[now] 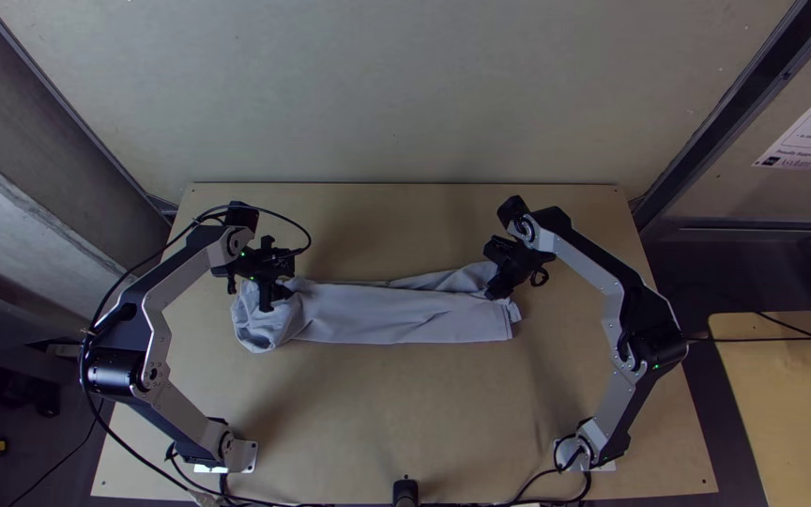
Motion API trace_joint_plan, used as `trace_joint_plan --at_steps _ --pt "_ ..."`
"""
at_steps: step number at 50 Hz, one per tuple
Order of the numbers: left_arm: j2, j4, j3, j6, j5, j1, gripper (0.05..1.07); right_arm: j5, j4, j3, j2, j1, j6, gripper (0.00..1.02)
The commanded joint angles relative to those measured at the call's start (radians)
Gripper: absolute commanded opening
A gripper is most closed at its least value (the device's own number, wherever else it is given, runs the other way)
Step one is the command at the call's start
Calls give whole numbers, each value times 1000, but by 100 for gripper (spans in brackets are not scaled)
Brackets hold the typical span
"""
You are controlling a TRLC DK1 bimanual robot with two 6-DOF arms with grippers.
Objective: Fold the t-shirt
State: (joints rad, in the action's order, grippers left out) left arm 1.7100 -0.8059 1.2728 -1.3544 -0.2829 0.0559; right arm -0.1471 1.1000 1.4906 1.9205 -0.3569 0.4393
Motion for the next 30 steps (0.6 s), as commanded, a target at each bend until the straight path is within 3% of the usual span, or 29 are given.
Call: trace_joint_plan --at_steps 1,8,18,30 --pt "-26 7 -33 32 5 -7 103 3 0 20 0 9 -28 71" --pt "-39 11 -29 78 -2 -14 103 3 3 7 -6 6 -42 86" --pt "-81 8 -26 110 -12 -44 103 3 11 16 -48 -1 -68 97" --pt "-153 -16 -4 173 -53 -96 103 3 12 36 -137 -8 -99 98"
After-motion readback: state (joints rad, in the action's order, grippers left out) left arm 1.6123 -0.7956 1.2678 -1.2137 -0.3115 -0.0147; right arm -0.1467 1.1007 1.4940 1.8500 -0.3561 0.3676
